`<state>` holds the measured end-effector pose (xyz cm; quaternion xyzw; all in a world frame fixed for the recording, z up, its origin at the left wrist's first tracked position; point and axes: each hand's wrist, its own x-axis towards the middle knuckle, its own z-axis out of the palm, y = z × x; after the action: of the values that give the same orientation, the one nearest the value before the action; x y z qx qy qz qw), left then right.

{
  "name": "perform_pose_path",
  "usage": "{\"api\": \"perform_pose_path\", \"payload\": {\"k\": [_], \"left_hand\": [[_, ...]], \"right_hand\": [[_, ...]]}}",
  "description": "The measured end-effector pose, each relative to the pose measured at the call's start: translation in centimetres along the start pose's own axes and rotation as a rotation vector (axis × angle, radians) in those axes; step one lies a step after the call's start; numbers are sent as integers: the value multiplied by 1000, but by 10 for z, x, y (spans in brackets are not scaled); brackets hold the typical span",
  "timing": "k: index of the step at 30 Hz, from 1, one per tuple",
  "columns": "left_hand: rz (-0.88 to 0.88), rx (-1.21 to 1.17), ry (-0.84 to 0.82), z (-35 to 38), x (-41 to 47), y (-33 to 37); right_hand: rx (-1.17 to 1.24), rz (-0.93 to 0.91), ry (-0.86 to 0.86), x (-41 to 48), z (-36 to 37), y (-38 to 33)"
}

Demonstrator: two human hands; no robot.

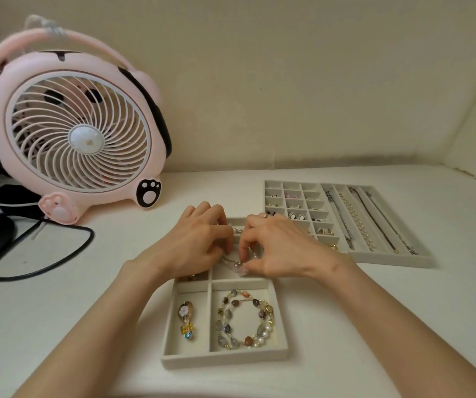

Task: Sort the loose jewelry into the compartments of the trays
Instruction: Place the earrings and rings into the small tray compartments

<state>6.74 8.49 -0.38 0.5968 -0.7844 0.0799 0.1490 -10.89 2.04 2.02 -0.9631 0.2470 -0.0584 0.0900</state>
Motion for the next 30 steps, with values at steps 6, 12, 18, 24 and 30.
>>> {"api": "perform_pose_path", "payload": {"k": [6,12,18,24,30], "left_hand": [[-20,-98,-19,2,0,-1],[-22,-84,-17,-1,-3,-2],[-26,-88,-19,-2,-3,-2],[-22,-135,-46,-3,-3,0],[-34,-107,-52,-5,-3,2]], "right_hand": [[24,10,9,1,1,-3],[189,44,28,1,-2,-1],[199,32,-5,-3,-4,4],[126,33,73,-2,-2,8],[16,48,103,-3,-2,8]]}}
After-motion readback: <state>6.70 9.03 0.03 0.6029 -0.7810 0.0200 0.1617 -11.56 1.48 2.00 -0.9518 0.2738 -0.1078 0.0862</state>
